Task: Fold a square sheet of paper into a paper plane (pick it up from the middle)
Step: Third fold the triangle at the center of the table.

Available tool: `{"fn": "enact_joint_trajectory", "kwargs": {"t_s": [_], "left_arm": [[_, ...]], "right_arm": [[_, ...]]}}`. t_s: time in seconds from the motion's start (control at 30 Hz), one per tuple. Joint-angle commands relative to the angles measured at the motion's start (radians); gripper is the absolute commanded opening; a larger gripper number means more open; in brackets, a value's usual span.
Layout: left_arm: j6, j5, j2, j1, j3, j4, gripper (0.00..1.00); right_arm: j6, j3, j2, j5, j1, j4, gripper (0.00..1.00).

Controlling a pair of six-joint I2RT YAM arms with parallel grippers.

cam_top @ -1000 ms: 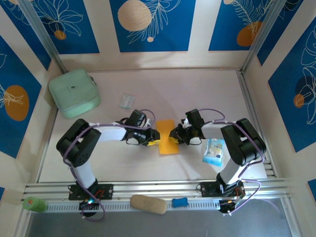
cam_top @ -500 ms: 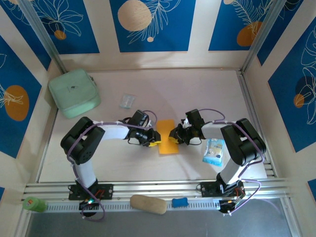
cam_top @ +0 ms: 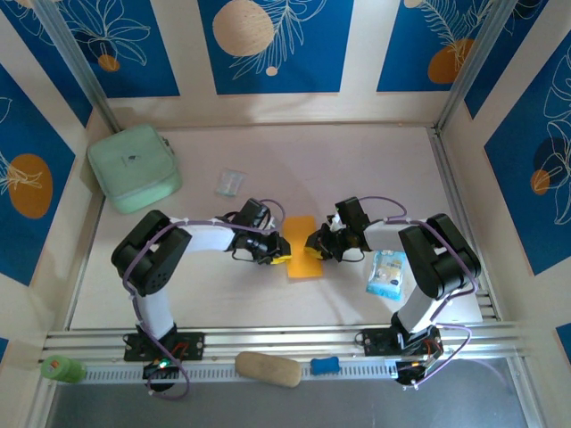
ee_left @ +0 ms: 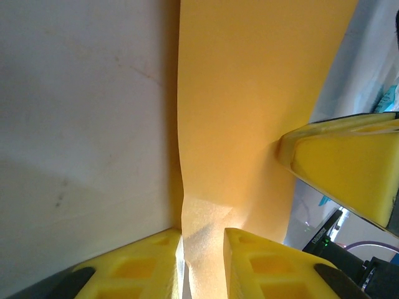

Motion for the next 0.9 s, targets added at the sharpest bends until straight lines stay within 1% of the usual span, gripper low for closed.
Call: {"fn": "enact_joint_trajectory", "kwargs": {"t_s": [0.0, 0.17, 0.23, 0.37, 0.43, 0.5, 0.53, 0.6, 0.7, 0.8, 0.87], "left_arm": [[0.000, 0.005, 0.002, -0.009, 0.018, 0.008, 0.19], [0.005, -0.012, -0.015, -0.009, 0.013, 0.000, 0.18], [0.008, -0.022, -0.025, -0.008, 0.012, -0.006, 0.14], [0.013, -0.055, -0.056, -0.005, 0.005, -0.013, 0.00], [0.011, -0.078, -0.080, 0.002, -0.008, -0.018, 0.00], [0.003, -0.094, -0.107, 0.011, -0.023, -0.017, 0.00], [-0.003, -0.099, -0.121, 0.017, -0.033, -0.013, 0.00], [-0.017, -0.100, -0.145, 0.028, -0.051, -0.002, 0.00], [-0.036, -0.090, -0.169, 0.041, -0.068, 0.017, 0.00], [-0.044, -0.074, -0.179, 0.047, -0.071, 0.021, 0.00], [-0.047, -0.072, -0.184, 0.048, -0.074, 0.024, 0.00]], "right_arm": [[0.003, -0.009, 0.018, -0.011, 0.004, -0.028, 0.21], [-0.006, -0.008, 0.008, -0.013, 0.004, -0.030, 0.21], [-0.016, -0.005, 0.003, -0.016, 0.004, -0.029, 0.22], [-0.068, 0.002, -0.033, -0.033, 0.006, -0.023, 0.28], [-0.109, 0.003, -0.074, -0.023, 0.008, -0.039, 0.33], [-0.157, 0.005, -0.128, 0.019, 0.017, -0.078, 0.39], [-0.189, 0.008, -0.158, 0.038, 0.022, -0.096, 0.40], [-0.249, 0.014, -0.212, 0.082, 0.044, -0.128, 0.41], [-0.344, 0.022, -0.281, 0.214, 0.117, -0.172, 0.42], [-0.432, -0.017, -0.341, 0.342, 0.207, -0.107, 0.45], [-0.505, -0.071, -0.380, 0.438, 0.278, -0.021, 0.48]]}}
